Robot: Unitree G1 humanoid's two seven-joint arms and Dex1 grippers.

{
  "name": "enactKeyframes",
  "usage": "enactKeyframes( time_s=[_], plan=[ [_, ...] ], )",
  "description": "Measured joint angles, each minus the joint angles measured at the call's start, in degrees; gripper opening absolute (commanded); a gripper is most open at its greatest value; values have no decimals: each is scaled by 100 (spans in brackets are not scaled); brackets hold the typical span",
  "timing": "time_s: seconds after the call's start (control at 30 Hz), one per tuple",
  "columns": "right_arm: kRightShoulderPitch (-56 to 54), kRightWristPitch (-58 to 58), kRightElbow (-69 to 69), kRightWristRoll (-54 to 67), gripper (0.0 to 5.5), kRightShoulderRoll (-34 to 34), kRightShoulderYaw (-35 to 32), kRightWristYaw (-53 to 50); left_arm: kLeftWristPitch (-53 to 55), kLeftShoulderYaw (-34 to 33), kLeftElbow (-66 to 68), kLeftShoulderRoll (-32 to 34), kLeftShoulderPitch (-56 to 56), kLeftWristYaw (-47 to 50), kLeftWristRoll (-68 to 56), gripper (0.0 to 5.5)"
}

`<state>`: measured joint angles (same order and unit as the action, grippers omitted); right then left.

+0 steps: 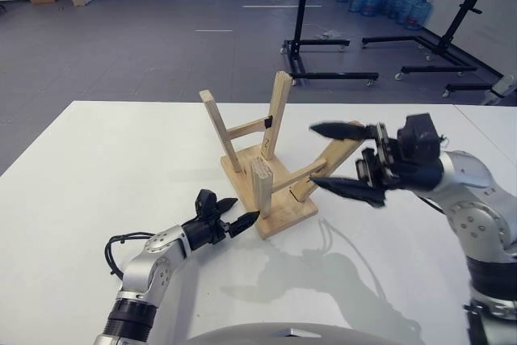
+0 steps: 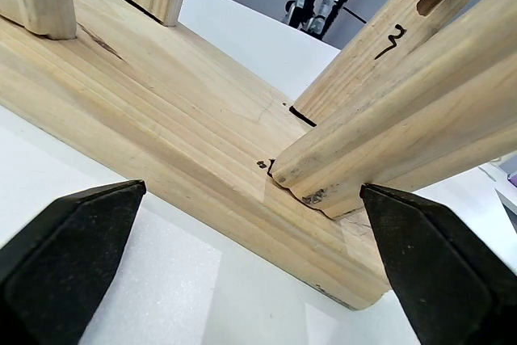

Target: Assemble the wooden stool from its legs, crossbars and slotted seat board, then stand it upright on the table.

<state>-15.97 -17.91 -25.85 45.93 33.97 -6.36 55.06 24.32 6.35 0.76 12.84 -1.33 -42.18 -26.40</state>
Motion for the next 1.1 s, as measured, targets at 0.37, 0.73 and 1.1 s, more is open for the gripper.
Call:
enactKeyframes(
  time_s=[0.37, 0.73, 1.1],
  plan=[
    [-175, 4972, 1418, -6339, 417, -851, 578, -3290, -5, -38, -176, 3, -145, -99, -16, 489],
    [314, 5334, 2623, -9101, 417, -447, 1385, -4905, -10, -29, -256, -27, -274, -43, -14, 489],
    [83, 5074, 2848, -7408, 417, -217, 1847, -4145, -19, -107, -245, -107, -301, -13, -62, 489]
  ],
)
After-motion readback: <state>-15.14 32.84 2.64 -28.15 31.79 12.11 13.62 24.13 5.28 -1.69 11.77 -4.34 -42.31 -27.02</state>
